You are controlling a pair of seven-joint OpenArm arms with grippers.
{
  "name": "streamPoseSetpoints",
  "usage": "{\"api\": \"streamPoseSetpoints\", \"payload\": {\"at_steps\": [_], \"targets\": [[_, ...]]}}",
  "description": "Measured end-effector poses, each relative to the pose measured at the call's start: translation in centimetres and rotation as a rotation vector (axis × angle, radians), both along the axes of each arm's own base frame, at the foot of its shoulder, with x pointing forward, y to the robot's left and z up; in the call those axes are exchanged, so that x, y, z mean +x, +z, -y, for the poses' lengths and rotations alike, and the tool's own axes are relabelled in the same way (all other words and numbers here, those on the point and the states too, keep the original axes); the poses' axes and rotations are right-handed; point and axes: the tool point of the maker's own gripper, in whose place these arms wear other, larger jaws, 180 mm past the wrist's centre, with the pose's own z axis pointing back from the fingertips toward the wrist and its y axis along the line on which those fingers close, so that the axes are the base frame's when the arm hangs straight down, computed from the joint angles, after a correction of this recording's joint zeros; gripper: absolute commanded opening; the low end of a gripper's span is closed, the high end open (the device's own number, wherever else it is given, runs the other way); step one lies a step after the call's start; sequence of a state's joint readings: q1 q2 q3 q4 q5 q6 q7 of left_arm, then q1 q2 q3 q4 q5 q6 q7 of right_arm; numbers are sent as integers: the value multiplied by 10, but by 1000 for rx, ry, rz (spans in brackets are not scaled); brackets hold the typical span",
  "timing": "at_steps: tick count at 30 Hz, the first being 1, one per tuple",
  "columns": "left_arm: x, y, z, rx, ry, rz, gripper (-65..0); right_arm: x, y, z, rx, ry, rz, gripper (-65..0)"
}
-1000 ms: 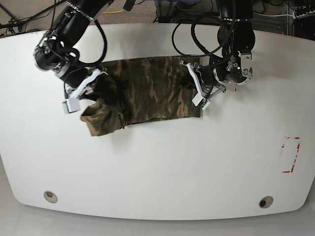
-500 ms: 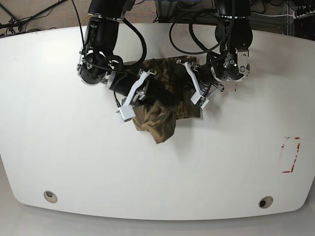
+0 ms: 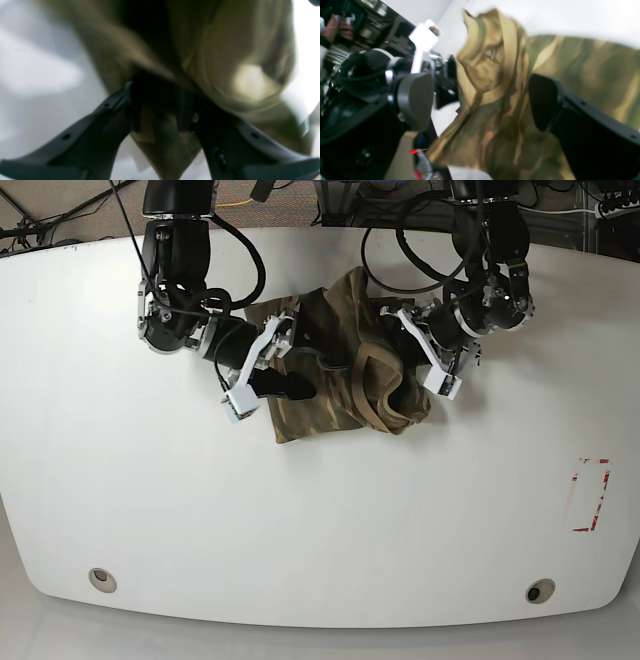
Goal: Fold the T-shirt properly
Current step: 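Grasp the strip end with the right gripper and fold it over the left fold, then grasp the folded bundle with both grippers and square its edges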
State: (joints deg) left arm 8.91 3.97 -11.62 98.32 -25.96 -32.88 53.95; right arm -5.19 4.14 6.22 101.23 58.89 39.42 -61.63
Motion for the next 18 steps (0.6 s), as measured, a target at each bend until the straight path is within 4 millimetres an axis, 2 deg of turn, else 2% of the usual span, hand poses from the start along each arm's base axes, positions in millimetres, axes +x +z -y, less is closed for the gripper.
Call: {"api": "streamPoseSetpoints", "payload": {"at_steps": [4, 7, 9, 15, 16, 18], "targets": [[13, 52, -17, -144, 85, 142, -439, -9, 12, 5, -39, 16, 55, -82], [9, 71, -39, -154, 115, 197, -439, -10, 14, 7, -54, 20, 68, -82], [5, 76, -65, -129, 155, 214, -439, -12, 9, 10, -68, 21, 57, -82], [1, 80, -169, 75, 300, 217, -435, -12, -23, 19, -250, 0, 29, -82], [0, 77, -181, 117, 299, 202, -435, -10, -27, 21, -281, -11, 29, -82], [0, 71, -190, 186, 257, 166, -435, -8, -35, 22, -335, -21, 26, -82]]}}
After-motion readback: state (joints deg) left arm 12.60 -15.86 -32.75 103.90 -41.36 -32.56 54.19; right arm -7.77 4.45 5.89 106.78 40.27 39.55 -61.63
